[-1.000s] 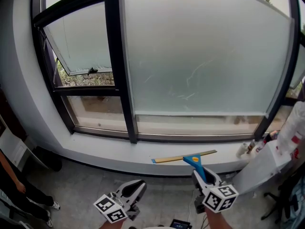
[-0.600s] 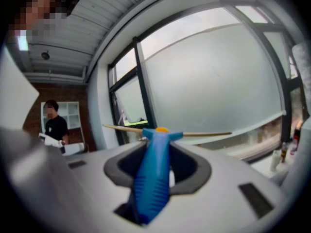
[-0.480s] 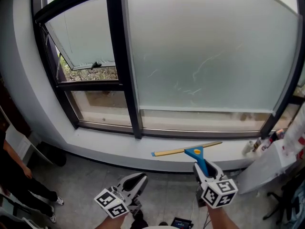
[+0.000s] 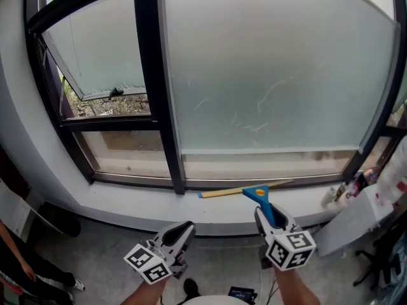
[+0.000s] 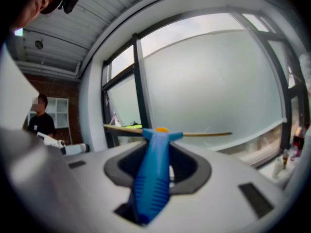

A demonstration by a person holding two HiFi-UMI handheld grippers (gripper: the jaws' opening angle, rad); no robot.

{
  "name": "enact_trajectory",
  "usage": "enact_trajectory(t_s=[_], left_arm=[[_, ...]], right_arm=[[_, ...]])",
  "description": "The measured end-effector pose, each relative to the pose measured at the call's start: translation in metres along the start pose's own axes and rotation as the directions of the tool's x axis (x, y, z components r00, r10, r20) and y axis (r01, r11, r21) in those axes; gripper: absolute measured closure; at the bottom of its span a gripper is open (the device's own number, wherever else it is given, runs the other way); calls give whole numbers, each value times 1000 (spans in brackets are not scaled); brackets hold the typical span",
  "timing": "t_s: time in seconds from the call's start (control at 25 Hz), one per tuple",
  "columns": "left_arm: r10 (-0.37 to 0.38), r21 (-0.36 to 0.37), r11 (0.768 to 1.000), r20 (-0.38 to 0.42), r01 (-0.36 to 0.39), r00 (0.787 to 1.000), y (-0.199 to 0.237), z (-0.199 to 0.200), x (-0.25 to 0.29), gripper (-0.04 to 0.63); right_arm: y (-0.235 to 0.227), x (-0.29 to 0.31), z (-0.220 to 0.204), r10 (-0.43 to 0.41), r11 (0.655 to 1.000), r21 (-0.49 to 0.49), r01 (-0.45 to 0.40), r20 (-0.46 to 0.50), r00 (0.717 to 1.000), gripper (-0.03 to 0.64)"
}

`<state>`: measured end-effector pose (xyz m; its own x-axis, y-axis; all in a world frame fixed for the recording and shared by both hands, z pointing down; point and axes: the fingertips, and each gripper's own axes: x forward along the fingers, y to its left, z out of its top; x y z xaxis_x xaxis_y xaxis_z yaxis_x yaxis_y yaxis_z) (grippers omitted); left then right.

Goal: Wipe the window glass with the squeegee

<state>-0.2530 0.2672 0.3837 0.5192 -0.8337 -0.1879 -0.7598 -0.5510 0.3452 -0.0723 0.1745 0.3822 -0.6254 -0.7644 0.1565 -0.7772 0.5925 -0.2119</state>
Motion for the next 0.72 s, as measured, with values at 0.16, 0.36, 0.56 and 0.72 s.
enact_trajectory(t_s=[0.16, 0.36, 0.56, 0.72], left_arm=[[-22, 12, 1000, -8, 22, 1000, 40, 27, 4, 545], [-41, 18, 999, -15, 41, 999, 81, 49, 2, 545], [-48, 3, 999, -15, 48, 999, 113, 58, 5, 545], [-68, -1, 998, -18, 68, 998, 126, 58, 19, 545]], right_arm=[[16, 36, 15, -28, 1000, 3, 28, 24, 999, 460], [32, 73, 23, -61, 998, 4, 61, 37, 997, 460], [39, 101, 31, -90, 996, -12, 91, 44, 995, 460], [30, 122, 36, -104, 994, -16, 105, 48, 993, 460]])
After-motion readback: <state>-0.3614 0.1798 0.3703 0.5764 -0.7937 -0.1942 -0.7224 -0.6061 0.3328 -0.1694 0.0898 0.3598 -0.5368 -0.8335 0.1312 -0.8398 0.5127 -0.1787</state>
